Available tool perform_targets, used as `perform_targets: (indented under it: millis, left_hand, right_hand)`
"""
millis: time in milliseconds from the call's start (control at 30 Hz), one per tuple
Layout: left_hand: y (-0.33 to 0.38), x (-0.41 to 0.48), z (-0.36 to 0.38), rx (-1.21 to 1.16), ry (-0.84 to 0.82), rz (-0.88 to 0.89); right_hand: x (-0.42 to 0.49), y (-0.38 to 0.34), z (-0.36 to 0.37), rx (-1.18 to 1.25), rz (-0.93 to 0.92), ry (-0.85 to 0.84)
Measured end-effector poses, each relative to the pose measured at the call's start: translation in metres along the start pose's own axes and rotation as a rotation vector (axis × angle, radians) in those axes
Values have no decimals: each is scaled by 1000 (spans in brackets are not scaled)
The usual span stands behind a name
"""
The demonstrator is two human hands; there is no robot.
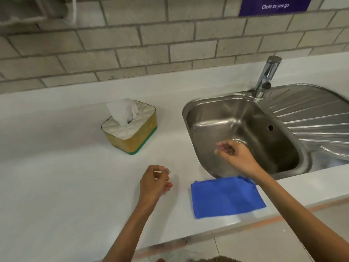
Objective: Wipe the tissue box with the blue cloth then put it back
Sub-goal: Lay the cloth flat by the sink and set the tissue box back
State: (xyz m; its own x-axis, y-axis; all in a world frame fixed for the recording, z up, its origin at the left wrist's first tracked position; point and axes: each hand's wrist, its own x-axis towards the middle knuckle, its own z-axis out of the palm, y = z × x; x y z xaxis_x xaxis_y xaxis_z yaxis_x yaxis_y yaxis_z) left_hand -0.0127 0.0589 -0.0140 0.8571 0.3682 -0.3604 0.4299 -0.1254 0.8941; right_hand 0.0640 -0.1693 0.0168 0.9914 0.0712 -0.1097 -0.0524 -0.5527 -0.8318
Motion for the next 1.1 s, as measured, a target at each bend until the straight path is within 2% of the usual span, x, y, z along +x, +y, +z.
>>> perform_targets:
  millis: [133, 267, 467, 600, 733, 833, 1100]
  left_hand:
    - [10, 14, -41, -400, 149, -52]
    - [22, 34, -77, -569, 216, -82]
    - [37, 62, -99, -567, 183, -140]
    - [42, 81, -101, -548, 67, -153]
    - [43, 93, -109, -542, 24, -161]
    - [44, 109, -127, -537, 52, -143]
    - [69, 189, -194, -468, 188, -69]
  right_hand:
    - [48, -42, 40, 85, -103, -107]
    - [96, -74, 84, 221, -42, -199]
    - [142, -108, 129, 285, 73, -241]
    - [155, -113, 148, 300, 37, -264]
    - [158, -109, 165, 384, 33, -218]
    - [161, -107, 180, 440, 39, -146]
    - [178, -139, 225, 471, -16, -166]
